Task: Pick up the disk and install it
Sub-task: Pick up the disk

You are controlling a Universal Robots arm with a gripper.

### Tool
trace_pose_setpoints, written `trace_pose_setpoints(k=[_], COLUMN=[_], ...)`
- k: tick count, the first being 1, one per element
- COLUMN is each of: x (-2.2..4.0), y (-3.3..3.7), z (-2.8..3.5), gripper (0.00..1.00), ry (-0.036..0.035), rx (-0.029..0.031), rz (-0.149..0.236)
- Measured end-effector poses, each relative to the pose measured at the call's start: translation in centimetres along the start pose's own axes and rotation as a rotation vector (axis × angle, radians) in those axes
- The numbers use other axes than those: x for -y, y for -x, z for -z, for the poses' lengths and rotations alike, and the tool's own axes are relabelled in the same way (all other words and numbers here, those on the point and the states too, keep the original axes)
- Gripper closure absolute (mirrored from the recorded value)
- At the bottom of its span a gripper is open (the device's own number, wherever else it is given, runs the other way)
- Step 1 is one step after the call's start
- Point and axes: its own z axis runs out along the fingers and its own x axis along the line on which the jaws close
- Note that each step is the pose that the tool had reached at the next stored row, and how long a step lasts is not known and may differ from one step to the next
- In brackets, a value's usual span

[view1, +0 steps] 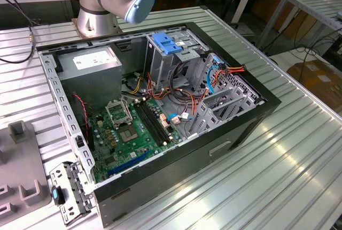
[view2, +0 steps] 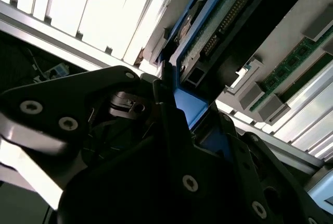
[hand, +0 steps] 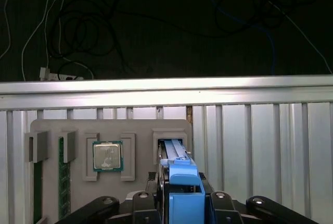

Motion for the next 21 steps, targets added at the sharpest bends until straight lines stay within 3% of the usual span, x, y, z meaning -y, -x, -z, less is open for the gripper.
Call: trace_pose_setpoints(k=[2,21], x=[0.0,0.0], y=[0.0,0.0], z=[0.0,0.03], gripper=[0.63,0.63], ry=[-0.0001,-0.0003], rx=[0.0,0.0], rz=[0.0,0.0])
